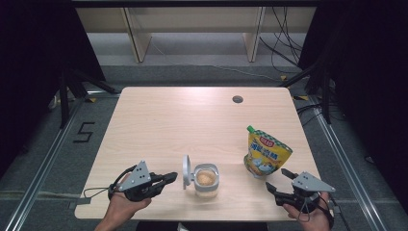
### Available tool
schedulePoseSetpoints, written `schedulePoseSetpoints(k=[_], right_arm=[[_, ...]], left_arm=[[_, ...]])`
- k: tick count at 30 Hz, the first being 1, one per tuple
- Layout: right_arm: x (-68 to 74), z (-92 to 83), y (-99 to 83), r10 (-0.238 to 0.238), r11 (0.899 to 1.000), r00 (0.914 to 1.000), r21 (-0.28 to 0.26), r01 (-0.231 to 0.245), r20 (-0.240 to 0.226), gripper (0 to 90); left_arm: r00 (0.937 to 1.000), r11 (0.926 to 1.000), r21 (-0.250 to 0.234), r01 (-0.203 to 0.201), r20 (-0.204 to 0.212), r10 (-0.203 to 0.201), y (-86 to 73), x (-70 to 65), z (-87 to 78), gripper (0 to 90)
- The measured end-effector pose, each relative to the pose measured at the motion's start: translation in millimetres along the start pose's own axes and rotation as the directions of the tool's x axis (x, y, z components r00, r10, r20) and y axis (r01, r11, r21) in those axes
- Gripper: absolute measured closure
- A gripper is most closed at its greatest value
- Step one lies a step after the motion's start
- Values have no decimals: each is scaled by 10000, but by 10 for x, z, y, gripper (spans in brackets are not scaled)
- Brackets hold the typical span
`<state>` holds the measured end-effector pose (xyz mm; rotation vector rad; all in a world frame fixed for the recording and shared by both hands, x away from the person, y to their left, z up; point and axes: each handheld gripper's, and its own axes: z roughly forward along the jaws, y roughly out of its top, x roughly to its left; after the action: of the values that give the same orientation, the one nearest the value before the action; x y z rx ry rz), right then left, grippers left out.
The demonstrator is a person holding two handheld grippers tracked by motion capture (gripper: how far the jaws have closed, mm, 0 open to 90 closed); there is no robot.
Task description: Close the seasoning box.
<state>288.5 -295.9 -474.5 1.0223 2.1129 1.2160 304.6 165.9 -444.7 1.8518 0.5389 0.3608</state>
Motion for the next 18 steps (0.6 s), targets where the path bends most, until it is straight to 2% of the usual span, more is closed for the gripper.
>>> schedulePoseSetpoints(k=[1,3,5,6,9,12,15,16,18], right_arm=[[6,7,1,41,10000,10000,-10,-41,-36,262],[15,1,9,38,10000,10000,64,-38,-17,262],[45,-5,8,226,9997,9997,89,-226,86,262],[27,10,8,61,10000,10000,44,-61,-43,262],[21,8,8,-104,9999,9999,69,103,42,262],[18,10,7,-112,9999,9999,59,111,34,262],[29,11,6,11,10000,10000,53,-11,-70,262],[6,20,9,-426,9989,9991,-188,426,20,262],[3,10,13,-546,9985,9985,-89,547,67,264]], left_arm=[[9999,9999,35,-123,44,123,18,-1,6,892],[10000,10000,-20,-68,55,68,40,-19,27,892],[9999,10000,-33,-53,111,53,56,-35,47,892],[9998,10000,-8,-97,157,97,68,-35,52,892],[9997,9999,-75,-75,224,77,111,-35,69,892],[9993,9997,-219,-137,352,144,159,-33,97,892],[9995,9998,-140,-118,278,122,200,-55,121,892],[9991,9995,-86,-304,285,307,216,-54,129,892],[9988,9993,-117,-346,330,349,241,-72,155,891]])
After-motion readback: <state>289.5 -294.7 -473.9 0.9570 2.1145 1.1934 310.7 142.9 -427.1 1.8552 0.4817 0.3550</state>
